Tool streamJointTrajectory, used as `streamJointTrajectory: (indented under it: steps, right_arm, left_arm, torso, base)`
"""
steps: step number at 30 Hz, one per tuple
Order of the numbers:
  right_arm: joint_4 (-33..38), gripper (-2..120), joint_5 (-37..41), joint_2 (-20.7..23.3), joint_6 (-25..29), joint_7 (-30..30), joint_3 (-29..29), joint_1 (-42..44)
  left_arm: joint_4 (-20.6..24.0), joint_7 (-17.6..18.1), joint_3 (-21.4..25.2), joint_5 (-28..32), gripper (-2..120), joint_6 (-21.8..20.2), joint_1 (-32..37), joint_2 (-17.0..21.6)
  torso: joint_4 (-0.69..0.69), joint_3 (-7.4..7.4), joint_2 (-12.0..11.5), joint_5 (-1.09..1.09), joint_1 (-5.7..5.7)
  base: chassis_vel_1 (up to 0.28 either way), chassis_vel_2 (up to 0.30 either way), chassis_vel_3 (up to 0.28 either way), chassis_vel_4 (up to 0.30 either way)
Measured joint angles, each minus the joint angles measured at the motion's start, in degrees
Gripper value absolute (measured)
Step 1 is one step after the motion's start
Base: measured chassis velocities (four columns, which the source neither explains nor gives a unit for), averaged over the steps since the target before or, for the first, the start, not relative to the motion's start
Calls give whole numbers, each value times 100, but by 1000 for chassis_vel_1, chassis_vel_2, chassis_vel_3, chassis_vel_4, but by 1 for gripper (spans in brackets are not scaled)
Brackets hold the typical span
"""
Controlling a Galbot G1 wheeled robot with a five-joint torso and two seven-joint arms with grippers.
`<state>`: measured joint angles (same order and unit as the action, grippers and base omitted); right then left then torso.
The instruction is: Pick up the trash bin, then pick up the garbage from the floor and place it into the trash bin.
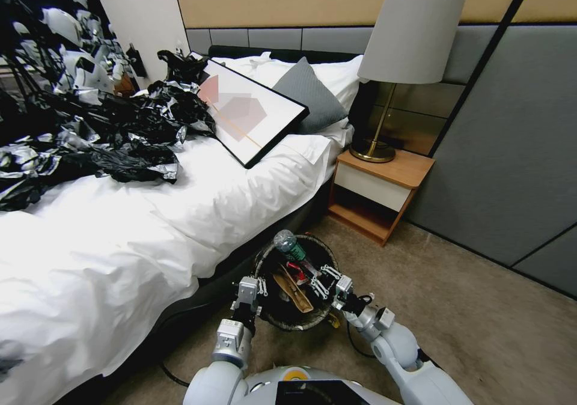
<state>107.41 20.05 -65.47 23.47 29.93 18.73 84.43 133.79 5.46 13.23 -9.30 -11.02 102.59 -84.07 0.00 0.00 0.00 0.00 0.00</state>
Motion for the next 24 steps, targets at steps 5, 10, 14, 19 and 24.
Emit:
streamJointTrajectory:
  steps: [5, 10, 14, 19, 24]
  right_arm:
    - [-64, 15, -24, 8, 34, 108, 78, 36]
    - [-146, 16, -177, -11, 53, 356, 187, 87]
    - [-147, 25, -207, -11, 75, 431, 218, 116]
    - [-133, 45, -226, -8, 81, 497, 228, 125]
    - [-103, 65, -253, 3, 91, 551, 228, 130]
  left_arm:
    - [-10, -2, 17, 3, 0, 0, 2, -1]
    - [-13, -7, 13, 14, 0, 0, -17, -4]
    - [-14, -10, 13, 18, 0, 0, -21, -6]
    - [-14, -15, 19, 24, 0, 0, -22, -9]
    - [-11, -25, 20, 27, 0, 0, -19, -6]
  torso:
    - [0, 0, 0, -1, 0]
    - [0, 0, 0, 0, 1]
    - [0, 0, 0, 0, 0]
    - [0, 0, 0, 0, 0]
    - [0, 0, 0, 0, 0]
  base:
    - [0, 0, 0, 0]
    - [0, 0, 0, 0]
    - [0, 0, 0, 0]
    - [0, 0, 0, 0]
    - [0, 0, 0, 0]
